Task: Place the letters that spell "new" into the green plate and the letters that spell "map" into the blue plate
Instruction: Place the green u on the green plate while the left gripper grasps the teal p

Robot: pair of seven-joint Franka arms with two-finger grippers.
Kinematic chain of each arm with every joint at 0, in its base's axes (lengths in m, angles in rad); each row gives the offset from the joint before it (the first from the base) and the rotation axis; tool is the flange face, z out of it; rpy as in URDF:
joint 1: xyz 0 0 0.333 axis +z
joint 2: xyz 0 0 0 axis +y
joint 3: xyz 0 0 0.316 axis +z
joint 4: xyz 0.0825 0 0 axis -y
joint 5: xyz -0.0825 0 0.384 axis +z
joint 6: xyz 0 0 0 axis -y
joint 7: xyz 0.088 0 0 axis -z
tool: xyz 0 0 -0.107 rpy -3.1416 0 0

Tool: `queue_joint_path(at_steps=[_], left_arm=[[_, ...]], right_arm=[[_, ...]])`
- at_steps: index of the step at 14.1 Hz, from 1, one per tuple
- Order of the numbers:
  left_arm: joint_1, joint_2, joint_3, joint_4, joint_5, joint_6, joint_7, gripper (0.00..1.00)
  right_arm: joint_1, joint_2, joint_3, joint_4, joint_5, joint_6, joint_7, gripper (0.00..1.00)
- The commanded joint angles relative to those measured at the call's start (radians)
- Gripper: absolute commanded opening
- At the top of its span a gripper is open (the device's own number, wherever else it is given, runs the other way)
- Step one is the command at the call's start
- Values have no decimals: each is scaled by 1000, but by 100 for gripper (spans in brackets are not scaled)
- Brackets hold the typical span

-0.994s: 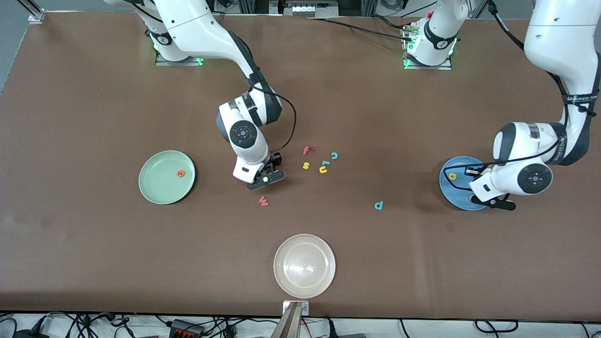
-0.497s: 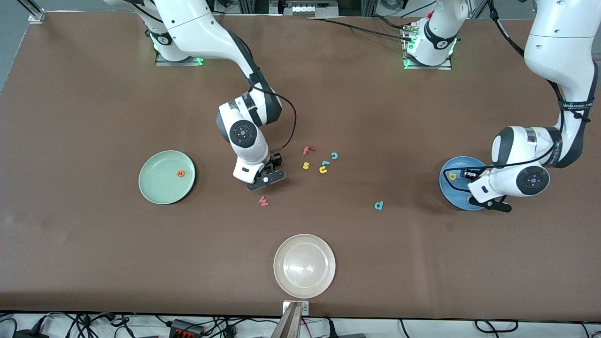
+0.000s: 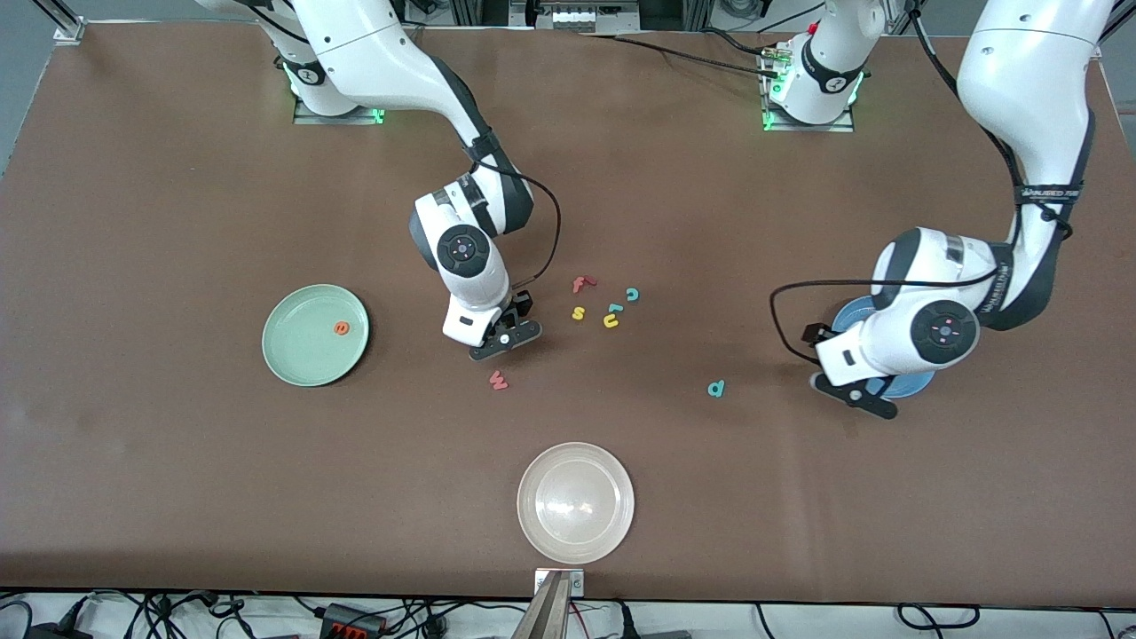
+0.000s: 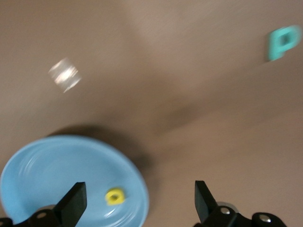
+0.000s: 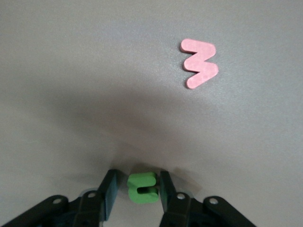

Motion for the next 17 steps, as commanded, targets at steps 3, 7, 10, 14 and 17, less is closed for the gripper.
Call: queue_joint_path(at_steps=[3, 7, 10, 14, 17], left_arm=[[-169, 179, 6, 213, 10, 6, -189, 100], [-202, 225, 6, 192, 19, 191, -338, 100], [-206, 248, 6, 189, 21, 227, -338, 100], [-206, 271, 5, 175, 20, 273, -334, 78], [-202, 273, 5, 167, 15, 273, -340, 36]], right_arm=[[-4, 24, -8, 8, -16, 14, -7, 22], [-8, 2, -12, 1, -13, 3, 5, 17], [-5, -63, -108, -4, -13, -140, 11, 17], [-2, -123, -292, -18, -21, -331, -7, 17], [-2, -133, -389, -87, -19, -336, -103, 17]])
